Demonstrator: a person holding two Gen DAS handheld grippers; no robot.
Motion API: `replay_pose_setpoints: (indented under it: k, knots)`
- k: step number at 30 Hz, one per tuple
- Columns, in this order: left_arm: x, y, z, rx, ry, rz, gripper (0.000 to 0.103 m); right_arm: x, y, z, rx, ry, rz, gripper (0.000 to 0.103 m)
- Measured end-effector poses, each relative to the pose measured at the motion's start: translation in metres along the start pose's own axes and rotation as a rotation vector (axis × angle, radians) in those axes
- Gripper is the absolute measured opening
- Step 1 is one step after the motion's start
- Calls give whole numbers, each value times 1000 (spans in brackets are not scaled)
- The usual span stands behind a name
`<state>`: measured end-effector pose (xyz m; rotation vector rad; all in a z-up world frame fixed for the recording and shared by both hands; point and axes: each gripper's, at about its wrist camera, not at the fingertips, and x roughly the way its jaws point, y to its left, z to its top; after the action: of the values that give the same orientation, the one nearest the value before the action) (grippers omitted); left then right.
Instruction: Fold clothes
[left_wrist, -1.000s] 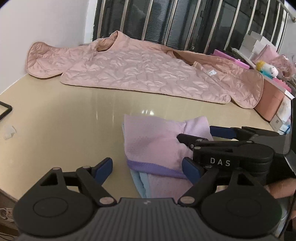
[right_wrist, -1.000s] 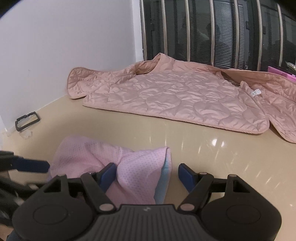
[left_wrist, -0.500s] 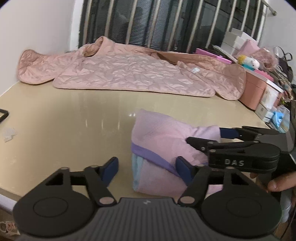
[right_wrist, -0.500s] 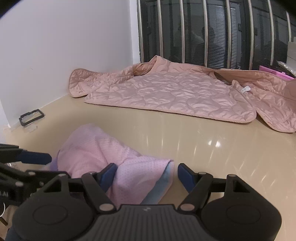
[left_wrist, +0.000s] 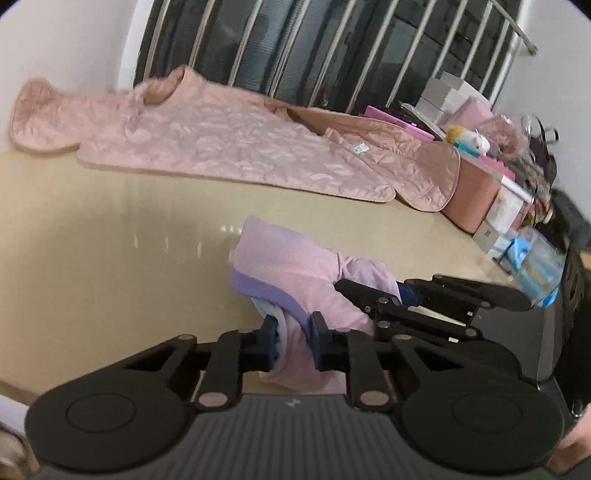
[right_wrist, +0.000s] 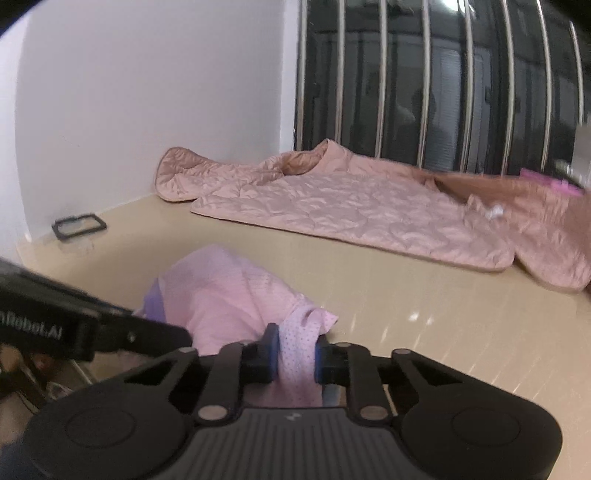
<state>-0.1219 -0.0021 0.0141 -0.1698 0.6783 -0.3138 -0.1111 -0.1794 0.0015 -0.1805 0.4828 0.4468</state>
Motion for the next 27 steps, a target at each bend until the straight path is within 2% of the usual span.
replay_pose_setpoints:
  k: [3,8,13,18,23,27]
  knots:
    - [-4,-15,3,76,-42,46,15,-4,7,5,-43,-19,-41,7]
    - [-4,-31,28,119,-96,89,15,-16,4,27,-80,-81,-78,7]
    - [-6,-47,76,177,-197,65,15,-16,-15,67,-137,-152,-123,7]
    - [17,-52,143,194,-238,59,15,-2,-41,118,-203,-226,-166,7]
    - [67,-47,213,191,-256,48,15,41,-81,176,-249,-245,-203,7]
    - [141,-38,256,162,-207,42,15,99,-132,211,-223,-210,-195,7]
